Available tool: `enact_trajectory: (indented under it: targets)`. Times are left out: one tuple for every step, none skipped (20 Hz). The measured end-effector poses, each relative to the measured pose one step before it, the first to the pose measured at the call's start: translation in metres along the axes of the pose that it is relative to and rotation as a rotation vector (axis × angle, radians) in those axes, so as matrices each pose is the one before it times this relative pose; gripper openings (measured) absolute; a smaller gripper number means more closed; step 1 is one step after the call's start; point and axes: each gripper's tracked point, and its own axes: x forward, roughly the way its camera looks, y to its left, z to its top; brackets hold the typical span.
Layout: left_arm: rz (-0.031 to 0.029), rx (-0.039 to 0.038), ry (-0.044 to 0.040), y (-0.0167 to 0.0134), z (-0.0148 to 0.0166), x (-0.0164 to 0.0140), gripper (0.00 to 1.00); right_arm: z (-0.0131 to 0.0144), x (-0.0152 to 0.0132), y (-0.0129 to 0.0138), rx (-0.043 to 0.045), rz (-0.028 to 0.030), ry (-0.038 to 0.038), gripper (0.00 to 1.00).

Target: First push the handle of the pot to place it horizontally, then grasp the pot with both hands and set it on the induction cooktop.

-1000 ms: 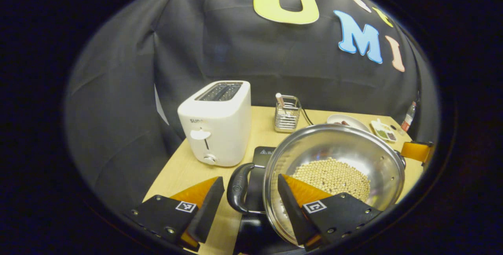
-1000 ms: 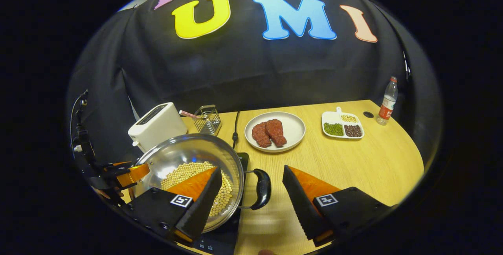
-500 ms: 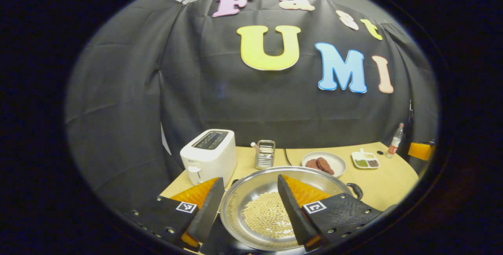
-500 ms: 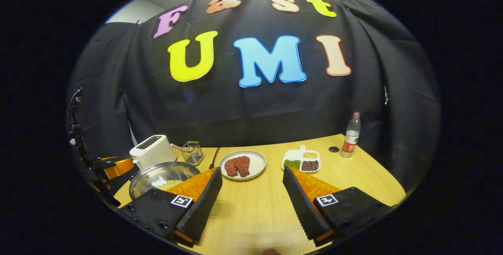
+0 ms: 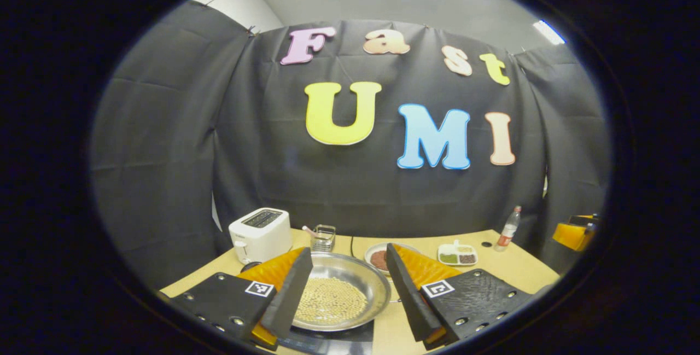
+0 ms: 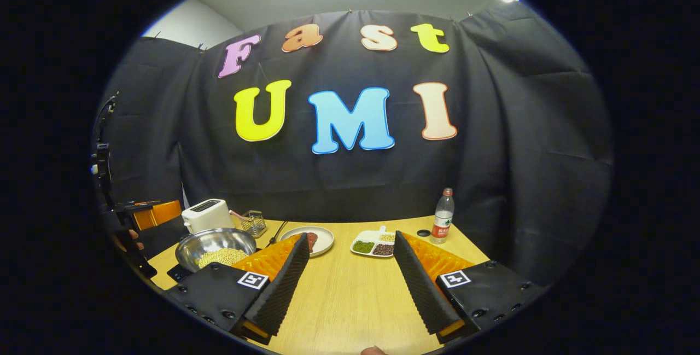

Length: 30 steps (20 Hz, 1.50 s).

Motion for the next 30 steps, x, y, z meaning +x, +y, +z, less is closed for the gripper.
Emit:
enact_trajectory:
  targets:
    - [-0.00506,0.00300,-0.01233,-0.00995,0.00447,-0.01354,0.80,0.00460,-0.01186,-0.00962,-0.00761,-0.00181,-0.01677,0.98]
    - [-0.00677,0.01031,-0.01123,-0.01022,0.00493,-0.01441,0.80,0.00334,-0.01139,-0.01049,-0.01358,0.00034,-0.01562,0.98]
    - [-0.00016,0.01079,-0.01292,-0.00694,0.00569,-0.01223,0.80,0.00487,-0.01170,-0.00864,-0.01627,0.00235,-0.01538,0.98]
    - [0.00074,0.01055,-0.01294,-0.00599,0.00621,-0.01355,0.80,0.00333,-0.01105,-0.00655,-0.01659,0.00394,-0.01545,0.98]
    - [0.00195,0.00842,-0.01506,-0.00437,0.00488,-0.01674,0.80,0.00427,-0.01040,-0.00564,-0.01709,0.00482,-0.01523,0.97]
    - [0.00110,0.00355,-0.01269,-0.00532,0.00501,-0.01230,0.80,0.00341,-0.00875,-0.00651,-0.01778,-0.00065,-0.01135,0.97]
    - [-0.00472,0.00188,-0.01263,-0.00639,0.00368,-0.01228,0.80,0.00301,-0.00869,-0.00492,-0.01455,-0.00312,-0.01490,0.98]
    - [-0.00360,0.00513,-0.01018,-0.00463,0.00400,-0.01041,0.80,0.00475,-0.00821,-0.00282,-0.01112,-0.00218,-0.01686,0.98]
    - [-0.00319,0.01081,-0.00935,-0.00240,0.00303,-0.01118,0.80,0.00342,-0.00724,-0.00063,-0.00779,-0.00091,-0.01575,0.98]
    - [-0.00180,0.01333,-0.00465,-0.00172,0.00241,-0.01068,0.80,0.00178,-0.00694,0.00050,-0.00592,-0.00124,-0.01140,0.98]
    - [-0.00501,0.00786,-0.00109,0.00074,0.00233,-0.00703,0.80,0.00111,-0.00594,0.00135,-0.00395,-0.00072,-0.00577,0.98]
    - [-0.00571,-0.00123,-0.00115,-0.00167,0.00193,-0.00897,0.80,0.00136,-0.00440,0.00216,0.00217,-0.00128,-0.00603,0.98]
    - [-0.00853,-0.00943,0.00022,-0.00122,0.00232,-0.00937,0.80,0.00164,-0.00535,0.00168,0.00719,-0.00440,-0.00031,0.93]
    - [-0.00843,-0.00952,0.00167,-0.00063,0.00007,-0.00894,0.80,0.00087,-0.00469,0.00194,0.00979,-0.00295,-0.00004,0.94]
    - [-0.00024,-0.00158,-0.00222,0.00355,0.00096,-0.00766,0.80,0.00183,-0.00419,0.00226,0.01062,-0.00326,-0.00398,0.98]
    - [0.00671,0.00375,-0.00651,0.00589,0.00215,-0.00681,0.80,0.00246,-0.00070,0.00131,0.01144,-0.00533,-0.00599,0.98]
    - [0.01068,0.00466,-0.00377,0.00724,0.00152,-0.00666,0.80,0.00117,-0.00173,0.00090,0.00934,-0.00526,-0.00258,0.98]
    - [0.01112,-0.00171,-0.00015,0.00684,0.00220,-0.00513,0.80,-0.00028,-0.00137,0.00007,0.00728,-0.00967,0.00000,0.98]
    - [0.01217,-0.01097,0.00236,0.00580,-0.00155,-0.00560,0.80,-0.00028,-0.00219,0.00095,0.00844,-0.00931,0.00021,0.98]
    - [0.00983,-0.01505,-0.00330,0.00511,0.00117,-0.00337,0.80,0.00160,-0.00157,0.00110,0.01036,-0.00661,-0.00497,0.98]
    - [0.00846,-0.01216,-0.00098,0.01020,-0.00021,-0.00006,0.80,0.00226,-0.00248,0.00027,0.00962,-0.00725,-0.00851,0.98]
    - [0.01053,-0.00460,0.00210,0.00601,0.00115,-0.00319,0.80,0.00293,-0.00238,0.00152,0.00678,-0.00244,-0.00936,0.94]
    - [0.01136,0.00029,-0.00577,0.00694,0.00301,-0.00327,0.80,0.00147,-0.00125,0.00173,0.00223,0.00128,-0.00536,0.94]
    - [0.01046,0.00261,-0.01188,0.00480,0.00421,-0.00393,0.80,-0.00020,-0.00121,0.00121,-0.00225,0.00338,-0.00169,0.94]
    - [0.00564,0.00208,-0.00901,0.00299,0.00334,-0.00340,0.80,0.00044,-0.00053,0.00095,-0.00356,0.00119,-0.00176,0.98]
    - [0.00253,0.00152,-0.00360,0.00229,0.00181,-0.00301,0.80,0.00168,-0.00061,-0.00015,-0.00043,0.00075,-0.00300,0.98]
    - [0.00103,0.00257,-0.00506,0.00152,0.00033,-0.00146,0.80,0.00227,-0.00007,0.00004,0.00092,0.00191,-0.00339,0.98]
    - [0.00274,0.00357,-0.00167,0.00164,0.00037,-0.00240,0.80,0.00219,-0.00038,-0.00028,0.00042,0.00053,-0.00335,0.98]
    - [0.00221,0.00279,0.00045,0.00210,-0.00008,-0.00021,0.80,0.00070,0.00026,0.00012,-0.00176,-0.00045,0.00030,0.98]
    - [-0.00097,0.00106,-0.00143,-0.00007,0.00131,0.00005,0.80,-0.00088,0.00162,-0.00108,-0.00087,-0.00187,0.00206,0.98]
